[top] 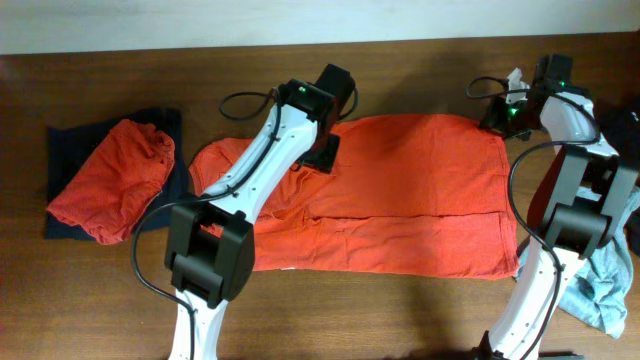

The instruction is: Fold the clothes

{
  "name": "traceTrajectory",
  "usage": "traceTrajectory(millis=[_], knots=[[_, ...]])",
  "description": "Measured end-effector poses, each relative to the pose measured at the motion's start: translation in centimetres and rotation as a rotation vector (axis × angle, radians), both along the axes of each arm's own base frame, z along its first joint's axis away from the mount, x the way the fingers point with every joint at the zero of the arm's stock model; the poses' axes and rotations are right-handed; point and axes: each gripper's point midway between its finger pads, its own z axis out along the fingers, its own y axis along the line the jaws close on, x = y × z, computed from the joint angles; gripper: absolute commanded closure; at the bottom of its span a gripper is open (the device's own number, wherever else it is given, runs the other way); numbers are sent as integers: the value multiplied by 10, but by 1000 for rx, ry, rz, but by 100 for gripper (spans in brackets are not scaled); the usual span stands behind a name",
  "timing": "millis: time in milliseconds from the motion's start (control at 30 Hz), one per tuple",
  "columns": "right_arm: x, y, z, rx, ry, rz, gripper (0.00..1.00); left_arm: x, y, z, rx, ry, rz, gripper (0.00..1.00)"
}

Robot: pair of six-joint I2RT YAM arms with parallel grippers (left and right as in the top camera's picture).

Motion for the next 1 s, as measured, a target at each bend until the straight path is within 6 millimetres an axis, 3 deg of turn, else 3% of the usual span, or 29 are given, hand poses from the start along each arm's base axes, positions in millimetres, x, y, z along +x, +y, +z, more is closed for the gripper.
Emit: traceTrajectory(millis=[100,233,367,467,567,767,900,1000], knots=[[-8,2,19,-3,9,6,96,-9,18,-1,37,56,22,38],[-20,6,65,-13,-15,14,96,-19,35,3,70,113,45,38],[-39,13,111,-23,-30,27,96,-19,35,8,58,118,50,28],[-57,18,128,-17,-5,34,96,-19,29,7,25,124,52,25],[-72,23,129,-2,48,36,96,-13,17,7,-34,103,44,25],[-75,23,127,-4,63,36,96,2,-9,3,-96,42,-19,25],[-74,22,127,-8,58,38,96,6,-31,-28,-87,51,-101,26],[-73,22,127,-8,55,38,96,2,-36,-56,-40,85,-132,30]])
